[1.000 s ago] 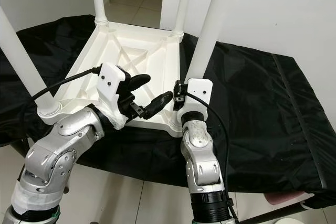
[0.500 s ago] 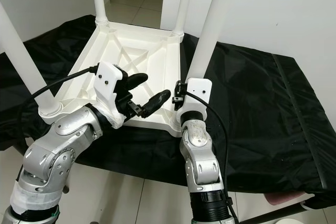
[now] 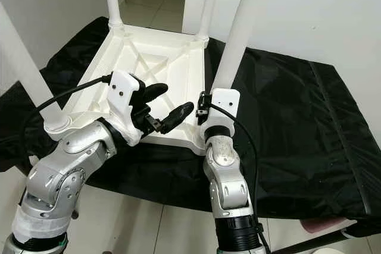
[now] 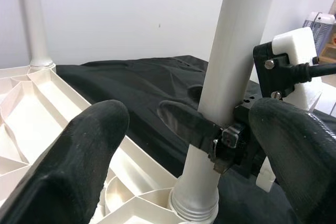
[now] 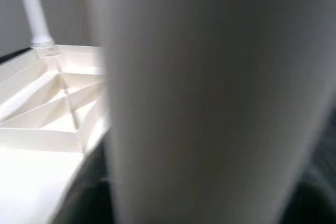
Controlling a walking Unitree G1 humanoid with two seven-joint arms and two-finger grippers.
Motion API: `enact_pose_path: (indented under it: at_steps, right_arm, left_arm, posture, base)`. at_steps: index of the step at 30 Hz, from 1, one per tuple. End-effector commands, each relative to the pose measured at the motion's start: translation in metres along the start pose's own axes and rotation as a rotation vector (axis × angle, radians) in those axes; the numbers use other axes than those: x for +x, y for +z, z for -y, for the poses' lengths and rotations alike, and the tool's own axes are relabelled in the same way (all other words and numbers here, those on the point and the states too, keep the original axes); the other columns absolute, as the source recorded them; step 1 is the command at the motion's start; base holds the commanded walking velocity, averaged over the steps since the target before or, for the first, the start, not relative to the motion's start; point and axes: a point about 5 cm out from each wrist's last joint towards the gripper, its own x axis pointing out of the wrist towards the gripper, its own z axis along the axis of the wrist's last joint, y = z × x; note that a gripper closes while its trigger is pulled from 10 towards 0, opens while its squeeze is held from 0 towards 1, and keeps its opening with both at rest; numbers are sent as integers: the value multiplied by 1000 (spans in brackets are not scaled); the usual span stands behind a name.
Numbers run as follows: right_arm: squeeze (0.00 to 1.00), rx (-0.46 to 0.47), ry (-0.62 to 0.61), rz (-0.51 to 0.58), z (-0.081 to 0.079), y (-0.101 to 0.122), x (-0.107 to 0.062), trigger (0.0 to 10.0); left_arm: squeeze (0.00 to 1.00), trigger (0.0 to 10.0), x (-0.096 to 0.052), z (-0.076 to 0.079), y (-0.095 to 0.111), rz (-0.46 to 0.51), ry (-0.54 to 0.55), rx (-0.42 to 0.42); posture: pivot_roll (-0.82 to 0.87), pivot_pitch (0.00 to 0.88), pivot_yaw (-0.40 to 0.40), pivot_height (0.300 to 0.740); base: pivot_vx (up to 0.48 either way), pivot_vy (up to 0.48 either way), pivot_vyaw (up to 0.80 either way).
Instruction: Building children table
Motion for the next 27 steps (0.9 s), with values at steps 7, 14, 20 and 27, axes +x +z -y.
enact_pose_path:
  at_steps: [7, 14, 20, 27]
  right_arm:
    - [0, -34, -69, -42, 7, -9, 0, 10000]
    - [0, 33, -80, -68, 8, -12, 0, 10000]
    - [0, 312, -60, -131, 8, -17, 0, 10000]
    - [0, 371, -66, -154, 11, -22, 1, 10000]
  left_arm:
    - [0, 10000, 0, 0, 1, -4, 45, 4]
    - [0, 10000, 1, 1, 2, -2, 37, 6]
    - [0, 10000, 3, 7, -2, -13, 19, 12]
    - [0, 10000, 5, 14, -3, -12, 1, 2]
  posture:
    - [15, 51, -99, 740]
    - [16, 52, -101, 740]
    - [16, 51, -99, 740]
    - [12, 58, -99, 740]
  base:
    - [0, 0, 0]
    - [0, 0, 0]
    - [0, 0, 0]
    - [0, 0, 0]
